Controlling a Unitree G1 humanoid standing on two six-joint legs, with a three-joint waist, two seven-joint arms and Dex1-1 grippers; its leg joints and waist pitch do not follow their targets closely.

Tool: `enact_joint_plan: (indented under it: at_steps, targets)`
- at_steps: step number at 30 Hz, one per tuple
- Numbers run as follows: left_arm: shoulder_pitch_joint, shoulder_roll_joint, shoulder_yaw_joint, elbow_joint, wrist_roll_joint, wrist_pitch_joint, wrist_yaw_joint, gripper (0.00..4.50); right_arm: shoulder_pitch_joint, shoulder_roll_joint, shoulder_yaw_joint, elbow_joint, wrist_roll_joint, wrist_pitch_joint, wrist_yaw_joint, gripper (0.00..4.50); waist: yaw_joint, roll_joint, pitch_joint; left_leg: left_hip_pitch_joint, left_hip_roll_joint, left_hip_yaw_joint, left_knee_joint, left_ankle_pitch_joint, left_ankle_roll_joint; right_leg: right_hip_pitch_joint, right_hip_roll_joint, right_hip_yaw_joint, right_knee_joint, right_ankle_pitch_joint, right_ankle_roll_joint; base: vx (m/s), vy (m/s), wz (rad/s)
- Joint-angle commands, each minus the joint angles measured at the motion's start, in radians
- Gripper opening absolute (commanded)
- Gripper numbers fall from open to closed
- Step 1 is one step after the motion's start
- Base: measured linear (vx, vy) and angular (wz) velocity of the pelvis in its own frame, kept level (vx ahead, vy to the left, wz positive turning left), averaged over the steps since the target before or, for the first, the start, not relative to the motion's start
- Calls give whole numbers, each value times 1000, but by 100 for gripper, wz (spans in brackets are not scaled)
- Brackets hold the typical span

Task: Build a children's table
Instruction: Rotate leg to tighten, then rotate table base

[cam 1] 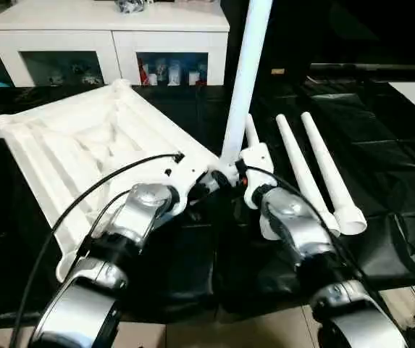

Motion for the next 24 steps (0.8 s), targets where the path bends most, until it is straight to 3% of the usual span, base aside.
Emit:
enact_joint_plan:
  at_steps: [1, 4, 8, 9, 10, 11, 12, 14, 15, 16, 17, 18, 19, 20, 21, 22, 24]
  targets:
    - [19, -5, 72, 16, -51, -42, 42, 44, 25, -18, 10, -64, -6, 33, 14, 392, 6, -5, -53, 0, -1, 3, -68, -330, 10, 45, -16, 11, -88, -274, -152, 0, 0, 0]
    - [29, -1, 101, -52, -80, -35, 32, 77, 63, -28, 24, -148, 3, 70, 35, 392, 9, 2, -61, 1, 2, 5, -62, -274, 22, 48, -15, 12, -77, -153, -191, 0, 0, 0]
    - [60, 32, 126, -151, -100, -22, 19, 98, 70, -26, 25, -170, 1, 92, 28, 392, 6, 6, -71, -6, 0, 7, -47, -125, 64, 57, -10, 9, -51, 128, -257, 0, 0, 0]
    - [64, 37, 128, -161, -102, -23, 19, 107, 71, -25, 25, -172, 0, 95, 26, 392, 8, 6, -72, -5, 0, 7, -45, -116, 70, 58, -11, 9, -49, 146, -263, 0, 0, 0]
    - [90, 60, 161, -255, -128, 10, 13, 115, 69, -21, 25, -173, 0, 104, 23, 392, 9, 10, -71, -5, -1, 8, -45, -112, 77, 59, -11, 8, -47, 155, -268, 0, 0, 0]
    - [122, 89, 204, -374, -165, 57, -5, 115, 68, -19, 30, -178, 0, 117, 24, 392, 7, 7, -70, -7, 2, 8, -45, -111, 75, 62, -13, 9, -44, 161, -278, 0, 0, 0]
    - [133, 100, 218, -416, -182, 76, -13, 115, 70, -19, 34, -184, 0, 125, 26, 392, 8, 9, -66, 0, 5, 11, -47, -144, 71, 53, -10, 8, -51, 102, -280, 0, 0, 0]
    - [152, 130, 246, -486, -202, 117, -21, 115, 67, -14, 40, -181, 0, 130, 30, 392, 7, 5, -62, 1, 6, 12, -50, -170, 61, 52, -9, 9, -53, 55, -273, 0, 0, 0]
    - [177, 179, 269, -560, -213, 155, -39, 115, 62, -8, 48, -174, -3, 137, 32, 392, 8, 2, -61, 3, 10, 11, -52, -186, 48, 51, -12, 9, -52, 19, -267, 0, 0, 0]
    - [209, 251, 298, -638, -212, 199, -65, 115, 54, -1, 61, -165, -11, 139, 32, 392, 9, 6, -59, 1, 9, 10, -54, -195, 42, 50, -12, 9, -51, -4, -261, 0, 0, 0]
    - [216, 269, 304, -655, -209, 208, -72, 115, 53, 0, 64, -163, -14, 139, 32, 392, 5, 3, -56, -1, 9, 8, -59, -220, 26, 49, -12, 9, -52, -64, -242, 0, 0, 0]
    - [233, 309, 319, -688, -204, 229, -85, 115, 50, 3, 71, -161, -19, 141, 31, 392, 1, 2, -53, 7, 9, 11, -59, -254, 11, 39, -8, 11, -60, -114, -224, 0, 0, 0]
    - [243, 332, 329, -704, -198, 243, -87, 115, 49, 4, 73, -161, -21, 144, 31, 392, 1, 5, -52, 7, 9, 10, -61, -263, 2, 39, -8, 12, -59, -130, -217, 0, 0, 0]
    - [287, 435, 356, -745, -139, 279, -89, 115, 45, 5, 82, -159, -26, 156, 36, 392, 4, 1, -51, 8, 10, 9, -62, -273, -11, 37, -8, 13, -59, -152, -196, 0, 0, 0]
    - [304, 470, 364, -753, -116, 289, -89, 115, 43, 5, 84, -157, -27, 159, 36, 392, 3, 5, -52, 7, 9, 8, -62, -270, -13, 36, -8, 13, -57, -151, -189, 0, 0, 0]
    - [316, 495, 370, -758, -100, 297, -90, 115, 42, 5, 85, -155, -28, 161, 37, 392, -1, 1, -50, 5, 8, 9, -65, -268, -12, 35, -5, 14, -59, -153, -182, 0, 0, 0]
    - [333, 526, 376, -763, -80, 306, -90, 115, 42, 5, 87, -153, -30, 163, 37, 392, 2, 6, -51, 11, 8, 7, -63, -256, -26, 32, -5, 15, -57, -133, -174, 0, 0, 0]
